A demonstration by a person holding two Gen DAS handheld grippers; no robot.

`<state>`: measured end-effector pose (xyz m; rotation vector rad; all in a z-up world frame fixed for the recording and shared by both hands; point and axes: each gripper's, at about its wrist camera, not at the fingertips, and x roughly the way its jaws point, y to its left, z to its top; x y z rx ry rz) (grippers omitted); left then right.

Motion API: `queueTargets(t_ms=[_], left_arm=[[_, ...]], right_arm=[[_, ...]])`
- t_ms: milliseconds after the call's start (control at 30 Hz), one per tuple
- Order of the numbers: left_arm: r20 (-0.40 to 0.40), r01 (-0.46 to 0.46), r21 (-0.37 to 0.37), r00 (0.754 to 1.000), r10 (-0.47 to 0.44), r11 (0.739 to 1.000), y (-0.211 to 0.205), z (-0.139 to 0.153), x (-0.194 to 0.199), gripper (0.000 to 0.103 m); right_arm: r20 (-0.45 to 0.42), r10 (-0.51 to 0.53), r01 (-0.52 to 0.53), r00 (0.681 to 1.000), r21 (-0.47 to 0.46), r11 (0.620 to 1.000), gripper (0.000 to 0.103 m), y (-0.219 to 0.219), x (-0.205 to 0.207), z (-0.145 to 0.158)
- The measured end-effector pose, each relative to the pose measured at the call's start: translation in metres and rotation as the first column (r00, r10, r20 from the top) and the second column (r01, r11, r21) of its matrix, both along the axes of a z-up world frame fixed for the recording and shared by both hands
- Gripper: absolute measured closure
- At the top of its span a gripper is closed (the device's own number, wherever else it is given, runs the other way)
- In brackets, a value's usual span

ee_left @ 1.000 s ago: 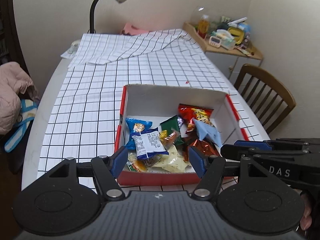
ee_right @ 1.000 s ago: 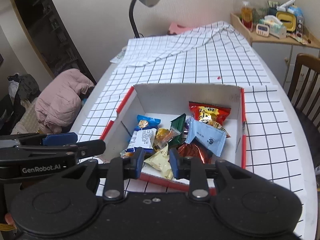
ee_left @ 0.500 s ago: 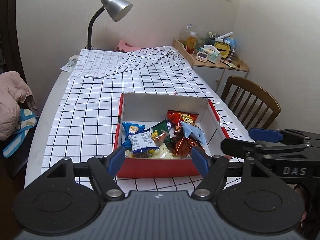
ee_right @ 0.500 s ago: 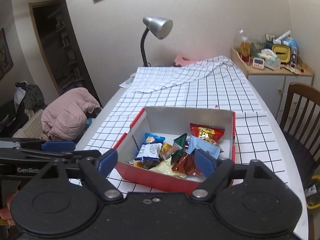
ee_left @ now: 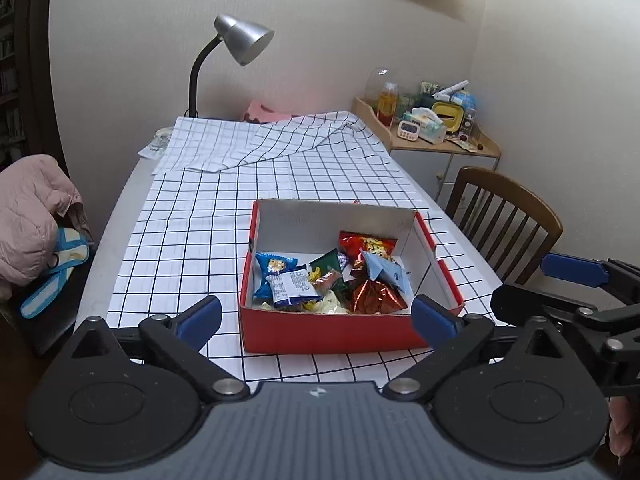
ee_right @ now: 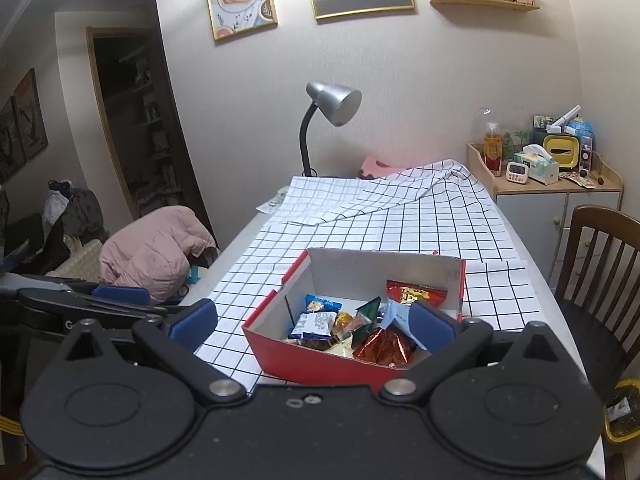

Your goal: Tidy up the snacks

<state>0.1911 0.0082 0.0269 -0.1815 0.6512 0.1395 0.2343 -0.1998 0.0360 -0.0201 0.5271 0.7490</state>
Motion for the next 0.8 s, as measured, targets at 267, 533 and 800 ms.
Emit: queueTargets(t_ms=[267,533,800], left_arm=[[0.032,0.002,-0.008,0.999,-0.001,1.0,-0.009,0.004,-0.01,0.001],[0.043,0.018,0.005,0.999,-0.018,1.0,-0.02,0.008,-0.02,0.001],[0.036,0.015,0.004,0.999,-0.015,1.0,-0.028,0.011,-0.021,0.001]], right_arm=[[0.014,0.02,-0.02,1.0,0.019,1.0,0.0,-0.009,-0.013,0.002],[-0.018,0.0,0.001,1.0,0.035,0.999,0.0,-0.017,-0.013,0.001],[-0.028,-0.019,0.02,0.999,0.038,0.999,0.0,-0.023,-0.012,0.0]])
